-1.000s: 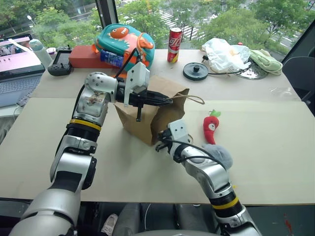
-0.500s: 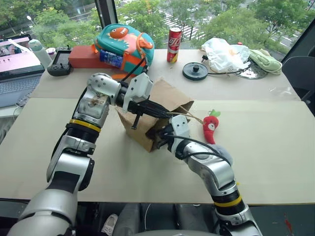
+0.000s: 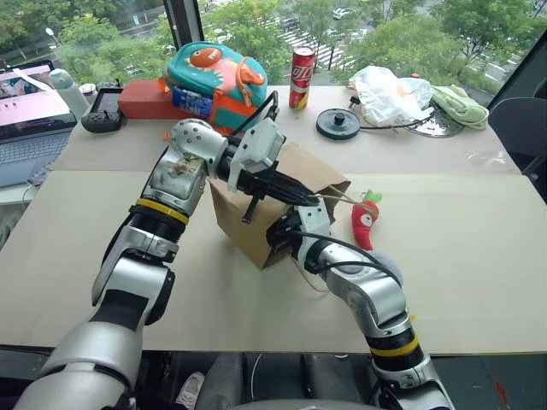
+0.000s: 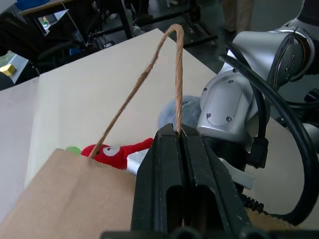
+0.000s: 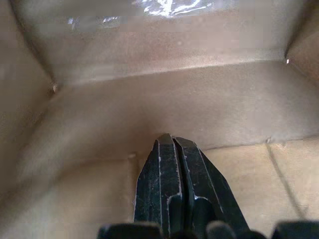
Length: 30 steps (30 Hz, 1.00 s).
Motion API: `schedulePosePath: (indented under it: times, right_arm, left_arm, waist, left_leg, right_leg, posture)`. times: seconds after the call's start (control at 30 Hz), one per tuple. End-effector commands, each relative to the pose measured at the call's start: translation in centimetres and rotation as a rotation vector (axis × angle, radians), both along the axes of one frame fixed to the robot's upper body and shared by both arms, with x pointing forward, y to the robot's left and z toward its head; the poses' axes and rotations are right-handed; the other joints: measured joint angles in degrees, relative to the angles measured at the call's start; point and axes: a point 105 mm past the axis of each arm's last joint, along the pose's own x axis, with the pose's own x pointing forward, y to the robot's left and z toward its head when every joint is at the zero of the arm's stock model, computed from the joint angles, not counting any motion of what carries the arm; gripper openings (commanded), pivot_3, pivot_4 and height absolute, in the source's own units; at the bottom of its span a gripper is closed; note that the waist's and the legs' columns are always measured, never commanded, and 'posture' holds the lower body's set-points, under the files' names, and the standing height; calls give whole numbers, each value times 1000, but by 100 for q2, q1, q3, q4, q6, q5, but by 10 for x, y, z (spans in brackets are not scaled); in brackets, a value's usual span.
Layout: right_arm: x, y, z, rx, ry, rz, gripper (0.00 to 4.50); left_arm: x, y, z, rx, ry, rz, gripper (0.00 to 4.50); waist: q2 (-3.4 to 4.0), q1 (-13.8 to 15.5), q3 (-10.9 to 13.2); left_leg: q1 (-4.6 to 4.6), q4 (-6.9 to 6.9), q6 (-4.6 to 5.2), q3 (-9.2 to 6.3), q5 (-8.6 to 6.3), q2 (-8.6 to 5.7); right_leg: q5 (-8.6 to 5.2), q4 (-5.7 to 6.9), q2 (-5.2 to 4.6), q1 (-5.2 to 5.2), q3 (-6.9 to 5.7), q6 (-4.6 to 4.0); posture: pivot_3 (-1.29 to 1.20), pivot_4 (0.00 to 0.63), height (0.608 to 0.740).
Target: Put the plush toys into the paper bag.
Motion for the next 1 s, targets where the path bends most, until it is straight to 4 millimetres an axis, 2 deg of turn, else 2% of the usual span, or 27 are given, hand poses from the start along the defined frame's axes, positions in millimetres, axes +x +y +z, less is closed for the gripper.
schedulePosePath:
  times: [0.03, 0.1, 0.17, 0.6, 0.73, 0.77, 0.9, 1.0]
  right_arm:
    - [-7, -7, -19, -35, 87, -11, 18]
    - [-13, -12, -35, -75, 158, -18, 18]
    - [-16, -13, -39, -79, 186, -21, 18]
    - [-20, -10, -41, -59, 226, -10, 18]
    - [-20, -9, -39, -51, 220, -6, 18]
    - [-19, -8, -36, -44, 203, -2, 18]
    - [-12, 0, 0, 100, 101, 8, 18]
    - [-19, 2, 42, 258, 1, 63, 18]
  left_arm:
    - [0, 2, 22, -38, -58, -14, 0]
    - [3, 5, 25, -45, -63, 3, 0]
    - [5, 7, 26, -51, -62, 17, 0]
    - [10, 11, 41, -106, -65, 81, 0]
    - [8, 12, 40, -100, -67, 82, 0]
    - [8, 12, 39, -96, -67, 81, 0]
    - [7, 14, 30, -73, -59, 85, 0]
    - [7, 16, 20, -58, -58, 97, 0]
  waist:
    - [0, 5, 0]
    - [0, 7, 0]
    - [1, 10, -1]
    - [1, 5, -1]
    - [1, 8, -1]
    - [1, 7, -1]
    - [1, 0, -1]
    - [1, -6, -1]
  left_leg:
    - [-1, 0, 0, 0, 0, 0]
    - [-3, 0, 0, 0, 0, -1]
    - [4, 0, 0, 1, 0, -2]
    - [9, 0, 0, 1, 0, 0]
    - [9, 0, 0, 1, 0, 0]
    - [9, 0, 0, 1, 0, 0]
    - [8, -1, 0, 1, 0, 1]
    - [6, -2, 0, 1, 0, 3]
  right_leg:
    - [0, -1, 0, 0, 0, 0]
    - [0, -2, 0, -1, 0, 0]
    - [0, -2, -2, 6, 0, 0]
    - [-1, -1, 0, 8, 0, 1]
    - [-1, -1, 0, 8, 0, 1]
    - [-1, -1, -1, 8, 0, 1]
    - [-1, -1, 0, 6, 0, 1]
    - [0, 1, 1, 1, 0, 1]
  posture:
    - [0, 150, 740]
    - [0, 150, 740]
    - [0, 150, 740]
    - [0, 150, 740]
    - [0, 150, 740]
    - [0, 150, 740]
    - [0, 150, 740]
    - [0, 150, 740]
